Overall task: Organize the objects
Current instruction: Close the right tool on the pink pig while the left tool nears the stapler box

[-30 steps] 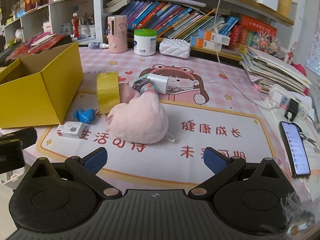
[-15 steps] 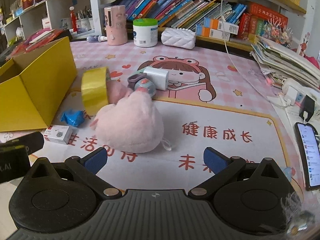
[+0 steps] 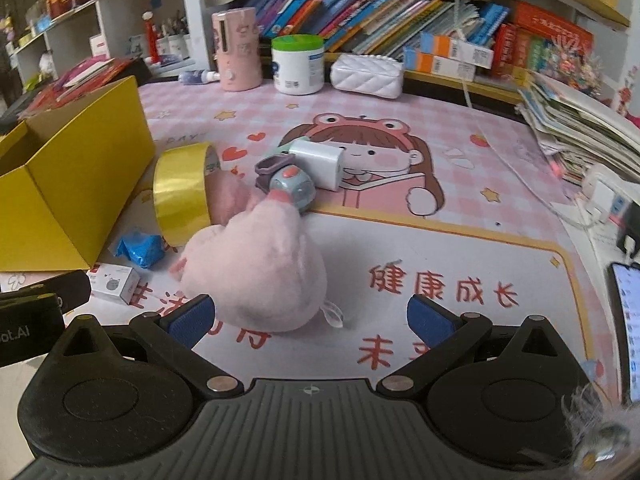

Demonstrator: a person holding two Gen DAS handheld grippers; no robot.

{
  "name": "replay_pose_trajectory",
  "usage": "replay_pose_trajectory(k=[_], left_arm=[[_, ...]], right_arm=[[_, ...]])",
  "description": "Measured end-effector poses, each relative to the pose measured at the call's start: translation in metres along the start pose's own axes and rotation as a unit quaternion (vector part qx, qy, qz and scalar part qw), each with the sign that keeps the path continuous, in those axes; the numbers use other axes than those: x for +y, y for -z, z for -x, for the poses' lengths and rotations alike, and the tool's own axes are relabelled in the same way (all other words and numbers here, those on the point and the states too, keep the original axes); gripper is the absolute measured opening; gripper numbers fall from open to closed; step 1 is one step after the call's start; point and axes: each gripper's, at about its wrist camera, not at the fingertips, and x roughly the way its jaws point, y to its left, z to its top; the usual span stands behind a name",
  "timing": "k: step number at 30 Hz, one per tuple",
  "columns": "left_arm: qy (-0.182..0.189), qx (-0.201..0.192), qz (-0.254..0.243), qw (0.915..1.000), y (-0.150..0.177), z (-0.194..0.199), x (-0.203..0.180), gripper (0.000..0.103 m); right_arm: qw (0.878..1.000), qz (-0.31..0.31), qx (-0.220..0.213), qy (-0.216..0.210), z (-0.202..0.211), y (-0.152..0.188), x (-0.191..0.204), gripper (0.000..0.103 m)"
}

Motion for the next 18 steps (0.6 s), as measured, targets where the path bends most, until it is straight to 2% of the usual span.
replay_pose_trajectory(k=[8, 18], left_arm=[[-0.026, -0.010, 0.018, 0.9994, -0.004, 0.002, 0.004, 0.103], [-0.061, 0.009, 0.052, 0.9967, 0.003, 0.004, 0.010, 0.103]], right_arm=[[0.999, -0.001, 0.004, -0.035, -0.023, -0.017, -0.006, 0.103], [0.996, 0.006, 0.014, -0.091, -0.049, -0.031, -0.007, 0.103]])
